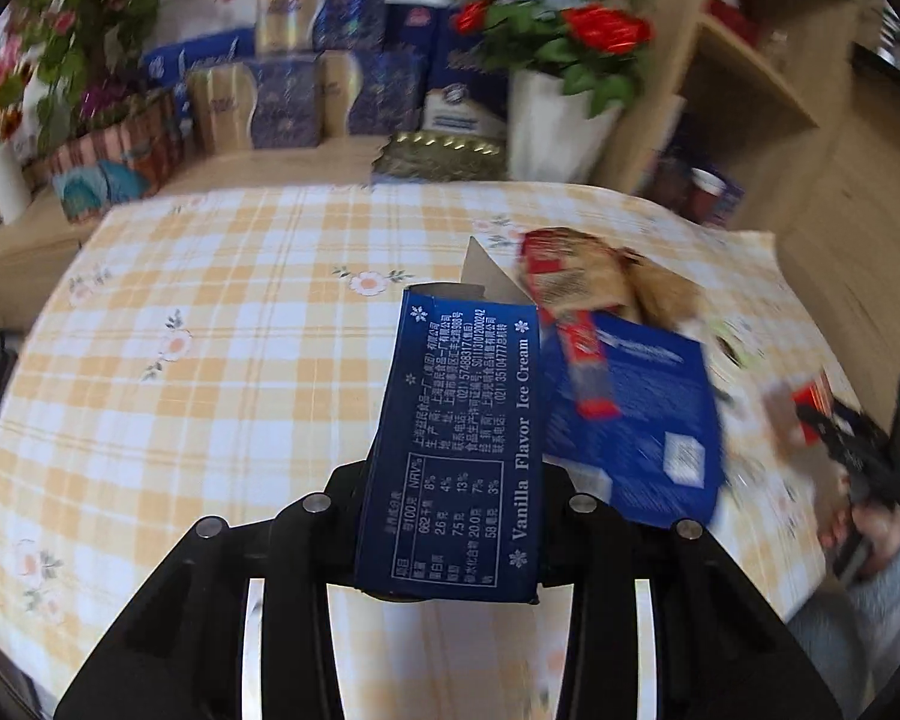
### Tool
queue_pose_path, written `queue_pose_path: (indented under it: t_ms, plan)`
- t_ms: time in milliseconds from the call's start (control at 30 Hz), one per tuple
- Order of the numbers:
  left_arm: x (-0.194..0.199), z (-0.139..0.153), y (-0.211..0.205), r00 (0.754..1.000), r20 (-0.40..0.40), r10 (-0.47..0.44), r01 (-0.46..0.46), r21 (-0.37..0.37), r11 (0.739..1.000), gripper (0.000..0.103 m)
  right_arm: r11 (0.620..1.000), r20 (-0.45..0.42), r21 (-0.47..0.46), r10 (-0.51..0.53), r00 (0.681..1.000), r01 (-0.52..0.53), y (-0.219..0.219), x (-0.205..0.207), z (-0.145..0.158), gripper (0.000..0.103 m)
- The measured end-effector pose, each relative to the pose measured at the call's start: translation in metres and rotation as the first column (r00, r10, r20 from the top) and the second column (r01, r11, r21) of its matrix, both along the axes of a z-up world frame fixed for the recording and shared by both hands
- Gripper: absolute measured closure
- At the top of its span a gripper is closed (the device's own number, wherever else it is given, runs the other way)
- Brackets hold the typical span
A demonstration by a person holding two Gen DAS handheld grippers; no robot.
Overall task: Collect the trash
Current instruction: 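Grasp the blue Vanilla Flavor Ice Cream carton with the left tool, then carry carton and pack over the bin and open the left tool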
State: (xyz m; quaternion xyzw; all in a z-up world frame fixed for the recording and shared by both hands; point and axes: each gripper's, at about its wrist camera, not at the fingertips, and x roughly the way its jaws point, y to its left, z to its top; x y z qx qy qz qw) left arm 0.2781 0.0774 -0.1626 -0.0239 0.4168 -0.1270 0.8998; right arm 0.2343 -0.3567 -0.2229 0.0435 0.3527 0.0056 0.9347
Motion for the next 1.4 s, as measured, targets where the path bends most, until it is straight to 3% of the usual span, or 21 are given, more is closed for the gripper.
queue_pose_path:
  t_ms: [133,367,567,767,967,1200,1400]
  plan:
    - [-0.046,0.023,-0.011,0.993,0.036,-0.109,0.109,0.015,0.994,0.067,0.999,0.034,0.032,0.042,0.999,-0.043,0.017,-0.033,0.016,0.011]
    - [-0.12,0.053,-0.043,0.954,0.102,-0.283,0.281,0.039,0.959,0.067,0.99,0.084,0.075,0.115,0.99,-0.122,0.059,-0.114,0.042,0.011]
    - [-0.178,0.063,-0.079,0.877,0.129,-0.464,0.457,0.081,0.886,0.067,0.979,0.101,0.097,0.172,0.98,-0.182,0.084,-0.171,0.061,0.011]
    - [-0.219,0.057,-0.103,0.822,0.112,-0.559,0.553,0.077,0.829,0.067,0.978,0.118,0.079,0.183,0.976,-0.192,0.088,-0.208,0.079,0.011]
    - [-0.233,0.028,-0.117,0.811,0.024,-0.585,0.583,0.065,0.81,0.066,0.978,0.125,0.101,0.168,0.978,-0.181,0.084,-0.225,0.082,0.011]
    - [-0.235,-0.039,-0.135,0.799,-0.157,-0.58,0.594,0.056,0.803,0.066,0.974,0.084,0.153,0.154,0.984,-0.166,0.081,-0.229,0.068,0.011]
    - [-0.224,-0.091,-0.145,0.772,-0.297,-0.561,0.602,0.062,0.796,0.066,0.975,0.005,0.184,0.124,0.992,-0.123,0.081,-0.226,0.048,0.011]
